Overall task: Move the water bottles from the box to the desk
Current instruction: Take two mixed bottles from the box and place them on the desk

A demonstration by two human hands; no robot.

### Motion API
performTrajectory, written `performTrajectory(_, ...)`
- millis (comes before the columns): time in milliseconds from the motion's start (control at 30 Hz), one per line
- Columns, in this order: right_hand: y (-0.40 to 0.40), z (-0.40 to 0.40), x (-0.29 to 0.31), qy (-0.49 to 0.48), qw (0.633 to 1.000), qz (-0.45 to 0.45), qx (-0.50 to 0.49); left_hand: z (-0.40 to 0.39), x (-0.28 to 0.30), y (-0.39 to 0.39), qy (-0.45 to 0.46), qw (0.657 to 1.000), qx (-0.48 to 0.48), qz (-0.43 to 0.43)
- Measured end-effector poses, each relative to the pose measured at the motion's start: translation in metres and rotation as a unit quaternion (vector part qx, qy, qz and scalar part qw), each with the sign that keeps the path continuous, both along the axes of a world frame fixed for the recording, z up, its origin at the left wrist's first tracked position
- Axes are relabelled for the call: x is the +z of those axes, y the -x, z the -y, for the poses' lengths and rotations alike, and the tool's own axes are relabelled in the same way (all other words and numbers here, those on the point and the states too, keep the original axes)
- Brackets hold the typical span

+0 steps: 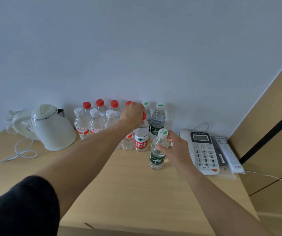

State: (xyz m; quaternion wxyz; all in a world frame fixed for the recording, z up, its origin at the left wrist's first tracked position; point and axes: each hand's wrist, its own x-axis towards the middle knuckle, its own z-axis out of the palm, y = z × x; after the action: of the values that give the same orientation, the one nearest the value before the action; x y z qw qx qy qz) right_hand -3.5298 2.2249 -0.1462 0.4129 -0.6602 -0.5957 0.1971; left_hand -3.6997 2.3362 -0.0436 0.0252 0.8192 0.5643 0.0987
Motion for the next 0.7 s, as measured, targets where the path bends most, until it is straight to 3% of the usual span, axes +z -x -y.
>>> performTrajectory(233, 0.002, 0.002, 0.006, 0.013, 1.0, 0.006, 0.006, 0.0, 0.0, 0.004, 0.004, 1.0, -0.014, 0.0)
performTrajectory(467, -0.003, 0.003, 0.018, 0.033, 0.999, 0.016, 0.028, 0.005, -0.005, 0.021, -0.112, 0.99, -0.07, -0.05)
performTrajectory(700, -0.004, -0.005, 0.032, 0.047, 0.998, 0.015, 0.027, 0.009, -0.005, 0.026, -0.109, 0.989, -0.068, -0.07)
